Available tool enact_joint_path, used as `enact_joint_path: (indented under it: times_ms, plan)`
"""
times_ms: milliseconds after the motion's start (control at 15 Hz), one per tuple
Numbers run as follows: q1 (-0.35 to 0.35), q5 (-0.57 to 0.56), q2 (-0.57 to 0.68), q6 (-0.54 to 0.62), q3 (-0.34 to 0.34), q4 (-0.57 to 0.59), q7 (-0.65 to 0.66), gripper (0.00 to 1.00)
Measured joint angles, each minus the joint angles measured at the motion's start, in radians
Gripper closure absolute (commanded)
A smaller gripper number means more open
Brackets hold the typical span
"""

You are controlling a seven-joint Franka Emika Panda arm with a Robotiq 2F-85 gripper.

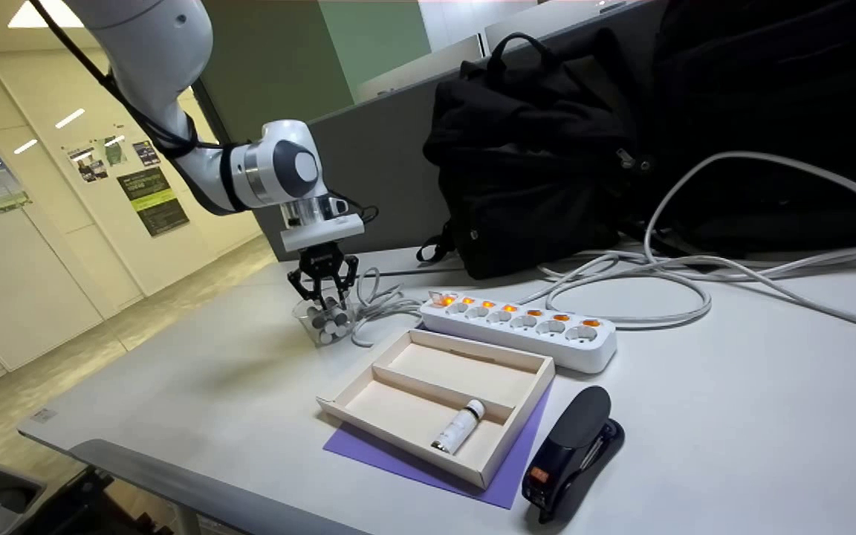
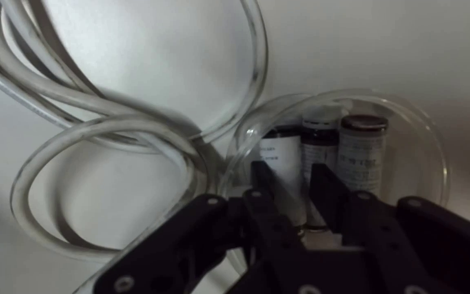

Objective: Pick up one small bottle from the plastic container and put it on the table.

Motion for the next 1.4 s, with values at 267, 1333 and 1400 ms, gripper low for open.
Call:
enact_joint_path:
  times_ms: [267,1333,1400]
  plan:
    - [0.034,-0.030,0.018,-0.010,-0.024,0.020,0.013,0.70]
    - [0.051,0.064,0.008,-0.034,0.008,0.037,0.110,0.92]
    - [0.046,0.082,0.001,-0.036,0.017,0.036,0.110,0.92]
